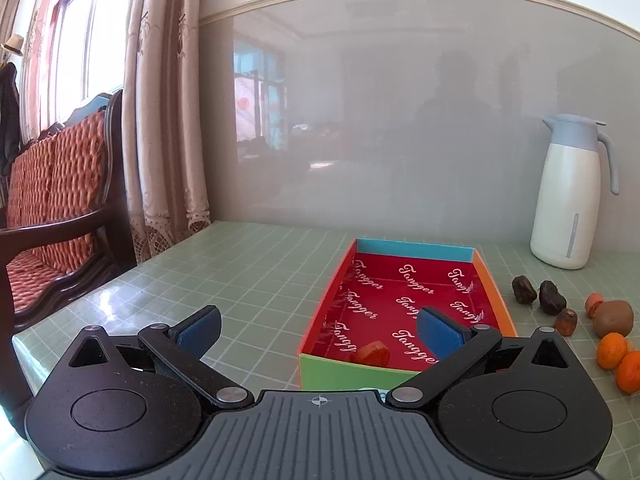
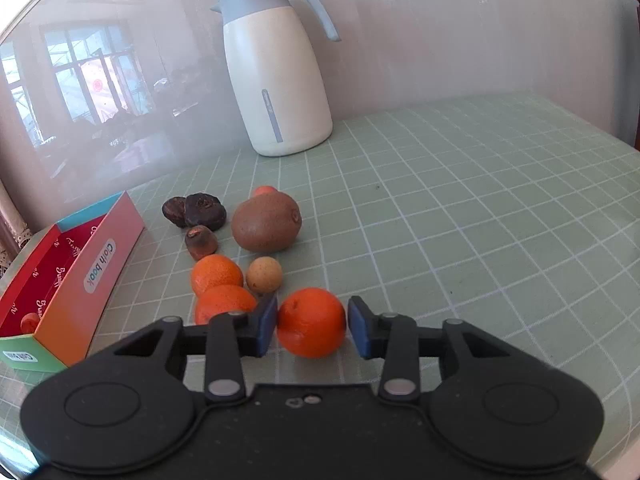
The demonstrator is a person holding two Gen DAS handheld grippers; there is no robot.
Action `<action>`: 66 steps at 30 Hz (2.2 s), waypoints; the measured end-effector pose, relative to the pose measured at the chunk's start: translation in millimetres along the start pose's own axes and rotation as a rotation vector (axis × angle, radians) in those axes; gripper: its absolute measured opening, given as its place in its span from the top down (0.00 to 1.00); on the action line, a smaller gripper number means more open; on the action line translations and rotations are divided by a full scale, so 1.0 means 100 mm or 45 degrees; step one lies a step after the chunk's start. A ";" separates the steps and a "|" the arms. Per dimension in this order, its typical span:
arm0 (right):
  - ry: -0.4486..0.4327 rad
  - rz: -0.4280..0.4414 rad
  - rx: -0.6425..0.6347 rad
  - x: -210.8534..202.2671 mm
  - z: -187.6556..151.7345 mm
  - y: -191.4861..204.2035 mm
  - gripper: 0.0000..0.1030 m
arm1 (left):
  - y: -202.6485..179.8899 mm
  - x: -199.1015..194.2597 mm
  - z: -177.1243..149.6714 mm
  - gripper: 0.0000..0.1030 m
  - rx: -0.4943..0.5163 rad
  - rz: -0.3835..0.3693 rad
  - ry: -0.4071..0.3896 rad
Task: Organize fruits
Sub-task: 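Carry the tangerine with the right gripper into the box and open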
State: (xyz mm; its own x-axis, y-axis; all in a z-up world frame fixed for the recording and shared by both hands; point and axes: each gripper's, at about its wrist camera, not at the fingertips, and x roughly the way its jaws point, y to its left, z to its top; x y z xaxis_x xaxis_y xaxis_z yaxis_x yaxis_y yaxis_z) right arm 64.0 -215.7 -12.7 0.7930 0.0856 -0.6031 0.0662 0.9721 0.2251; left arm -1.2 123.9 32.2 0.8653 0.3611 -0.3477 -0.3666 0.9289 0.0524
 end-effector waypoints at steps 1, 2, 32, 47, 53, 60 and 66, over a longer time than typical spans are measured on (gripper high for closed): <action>0.016 0.015 0.011 0.01 -0.01 -0.01 0.63 | 0.00 0.00 0.00 0.00 0.004 0.001 -0.001; 0.028 0.028 0.021 0.02 -0.02 -0.01 0.64 | -0.01 -0.01 0.00 0.00 0.007 0.002 -0.002; -0.067 0.487 -0.410 0.01 0.09 1.71 0.65 | 0.93 0.07 -0.16 0.00 -0.175 0.261 0.077; 0.051 0.572 -0.506 0.30 -0.11 2.19 0.64 | 1.09 0.12 -0.23 0.00 -0.197 0.298 0.104; 0.060 0.582 -0.456 0.32 -0.10 2.13 0.62 | 1.05 0.12 -0.21 0.00 -0.189 0.287 0.107; -0.022 0.593 -0.377 0.19 -0.02 1.94 0.32 | 0.92 0.10 -0.20 0.00 -0.164 0.255 0.105; -0.116 0.562 -0.325 0.04 0.09 1.73 0.12 | 0.70 0.10 -0.17 0.00 -0.117 0.211 0.098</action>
State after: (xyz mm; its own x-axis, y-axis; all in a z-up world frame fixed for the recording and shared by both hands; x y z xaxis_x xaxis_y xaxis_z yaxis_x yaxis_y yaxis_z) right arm 84.1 -48.6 30.5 0.7623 0.4912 -0.4215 -0.4274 0.8711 0.2421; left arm -24.1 191.2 16.5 0.7631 0.4981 -0.4118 -0.5347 0.8445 0.0306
